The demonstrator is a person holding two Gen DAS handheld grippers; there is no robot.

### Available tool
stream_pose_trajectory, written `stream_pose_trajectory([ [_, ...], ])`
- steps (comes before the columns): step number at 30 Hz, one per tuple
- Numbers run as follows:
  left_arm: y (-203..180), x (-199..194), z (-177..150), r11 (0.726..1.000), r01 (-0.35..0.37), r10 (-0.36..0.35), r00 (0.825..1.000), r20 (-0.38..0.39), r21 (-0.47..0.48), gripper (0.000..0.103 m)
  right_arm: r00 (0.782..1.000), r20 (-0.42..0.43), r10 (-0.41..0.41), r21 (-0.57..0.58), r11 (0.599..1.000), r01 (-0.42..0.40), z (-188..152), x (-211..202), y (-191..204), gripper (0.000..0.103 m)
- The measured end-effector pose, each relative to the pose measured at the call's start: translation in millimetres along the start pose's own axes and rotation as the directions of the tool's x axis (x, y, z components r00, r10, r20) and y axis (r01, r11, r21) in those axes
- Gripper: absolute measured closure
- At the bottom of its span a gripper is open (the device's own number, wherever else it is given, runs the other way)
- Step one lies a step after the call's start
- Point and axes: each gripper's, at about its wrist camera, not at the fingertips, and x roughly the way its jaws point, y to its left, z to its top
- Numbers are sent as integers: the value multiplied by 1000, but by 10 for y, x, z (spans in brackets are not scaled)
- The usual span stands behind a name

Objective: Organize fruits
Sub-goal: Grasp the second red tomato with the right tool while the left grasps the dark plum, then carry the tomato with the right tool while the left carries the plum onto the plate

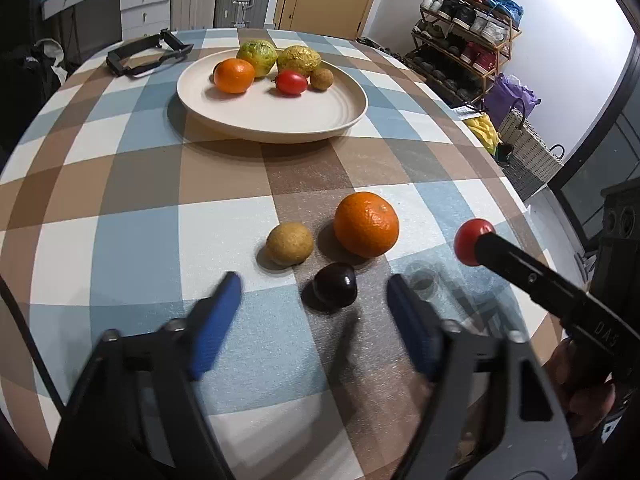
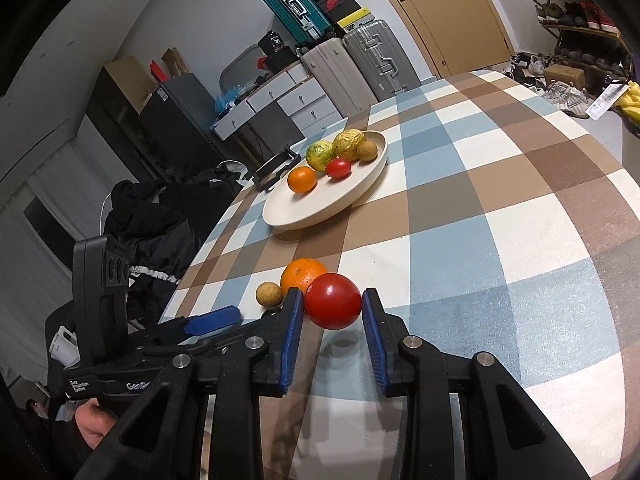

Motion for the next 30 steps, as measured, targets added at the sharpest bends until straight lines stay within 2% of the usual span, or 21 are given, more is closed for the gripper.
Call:
stream_pose_trajectory([
  [4, 14, 30, 10, 1000, 16, -17, 999, -31, -23, 60, 1000, -2, 7, 10, 1000, -7, -5, 7, -43, 72],
  [6, 5, 33, 15, 999, 23, -24, 999, -38, -24, 66, 1000, -2, 9, 15, 1000, -9, -5, 7, -66, 72],
  [7, 4, 41, 20, 999, 30, -32, 998, -46, -29, 73, 1000, -1, 10, 17, 1000, -9, -6, 3, -73, 72],
  [10, -2, 52, 23, 998, 56, -58, 997, -59, -36, 82, 1000, 0, 11, 23, 1000, -11, -10, 0, -95, 72],
  [19, -32, 12, -3, 996, 80, -81, 995, -53, -32, 83, 1000, -2, 7, 15, 1000, -7, -19, -3, -80, 72],
  [30, 159, -201, 133, 989, 136, -136, 991, 10, -61, 83, 1000, -3, -18, -41, 999, 18, 131, 54, 73, 72],
])
